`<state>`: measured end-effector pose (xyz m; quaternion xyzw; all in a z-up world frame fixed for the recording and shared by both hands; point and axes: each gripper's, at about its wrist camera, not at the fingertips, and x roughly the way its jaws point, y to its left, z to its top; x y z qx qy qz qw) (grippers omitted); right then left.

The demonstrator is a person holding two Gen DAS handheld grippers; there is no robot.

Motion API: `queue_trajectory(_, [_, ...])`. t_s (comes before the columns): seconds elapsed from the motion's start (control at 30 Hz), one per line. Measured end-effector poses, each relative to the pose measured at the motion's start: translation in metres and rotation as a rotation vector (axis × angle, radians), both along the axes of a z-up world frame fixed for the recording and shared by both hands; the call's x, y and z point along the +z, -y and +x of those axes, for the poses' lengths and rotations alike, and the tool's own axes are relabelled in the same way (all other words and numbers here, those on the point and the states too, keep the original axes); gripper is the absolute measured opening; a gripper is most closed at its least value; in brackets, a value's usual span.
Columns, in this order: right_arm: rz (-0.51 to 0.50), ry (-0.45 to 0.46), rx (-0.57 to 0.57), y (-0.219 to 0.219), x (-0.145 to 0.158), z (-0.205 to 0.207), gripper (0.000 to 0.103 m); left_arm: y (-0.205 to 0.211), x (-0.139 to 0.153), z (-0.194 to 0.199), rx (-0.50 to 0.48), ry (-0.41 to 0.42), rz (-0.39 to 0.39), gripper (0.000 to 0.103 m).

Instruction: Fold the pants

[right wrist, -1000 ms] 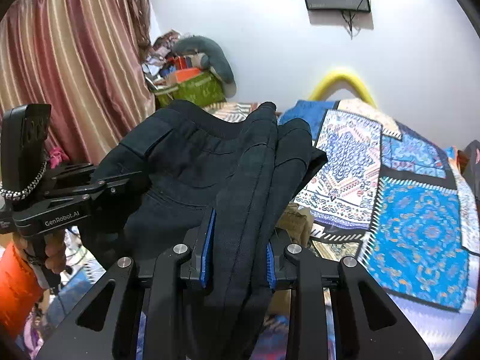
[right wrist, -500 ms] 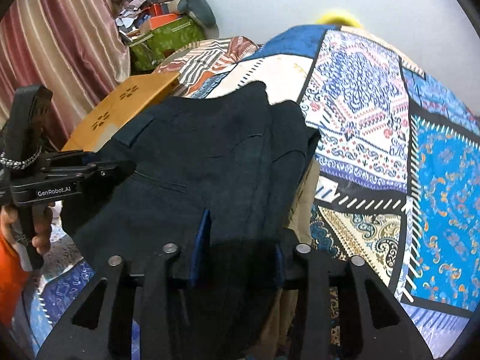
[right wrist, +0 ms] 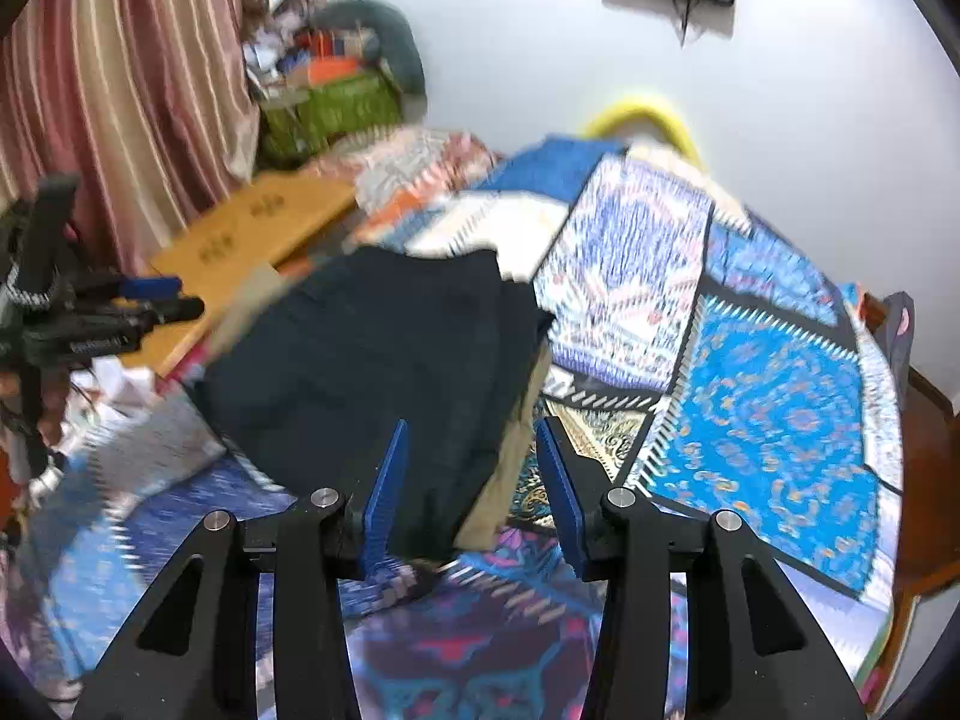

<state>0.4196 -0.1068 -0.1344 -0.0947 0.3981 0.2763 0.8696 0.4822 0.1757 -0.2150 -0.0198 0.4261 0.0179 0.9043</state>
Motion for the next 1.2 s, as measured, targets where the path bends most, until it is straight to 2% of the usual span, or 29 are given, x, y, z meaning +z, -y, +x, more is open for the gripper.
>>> queue_trajectory(0.23, [0.134, 0.144, 0.015, 0.014, 0.09, -0.073, 0.041, 0.024, 0.099, -0.093, -0.025, 0.177, -0.045, 0.053])
queue_trajectory(0.33, [0.194, 0.216, 0.024, 0.02, 0.128, -0.117, 0.041, 0.044, 0.141, -0.139, -0.052, 0.266, -0.017, 0.053])
queue_trajectory(0.43, [0.238, 0.272, 0.035, 0.025, 0.147, -0.15, 0.041, 0.065, 0.177, -0.19, -0.08, 0.355, 0.013, 0.053])
queue_trajectory(0.63, [0.32, 0.408, 0.049, 0.033, 0.186, -0.232, 0.041, 0.097, 0.227, -0.29, -0.092, 0.529, 0.056, 0.053])
queue_trajectory(0.83, [0.397, 0.512, 0.045, 0.039, 0.197, -0.3, 0.041, 0.119, 0.241, -0.363, -0.082, 0.654, 0.064, 0.054])
queue_trajectory(0.93, [0.407, 0.552, 0.038, 0.038, 0.194, -0.323, 0.054, 0.125, 0.24, -0.391, -0.059, 0.703, 0.062, 0.062])
queue_trajectory(1.0, [0.412, 0.577, 0.028, 0.037, 0.19, -0.335, 0.057, 0.129, 0.237, -0.402, -0.049, 0.72, 0.061, 0.074])
queue_trajectory(1.2, [0.441, 0.588, -0.02, 0.043, 0.182, -0.346, 0.082, 0.138, 0.227, -0.425, -0.042, 0.739, 0.055, 0.094])
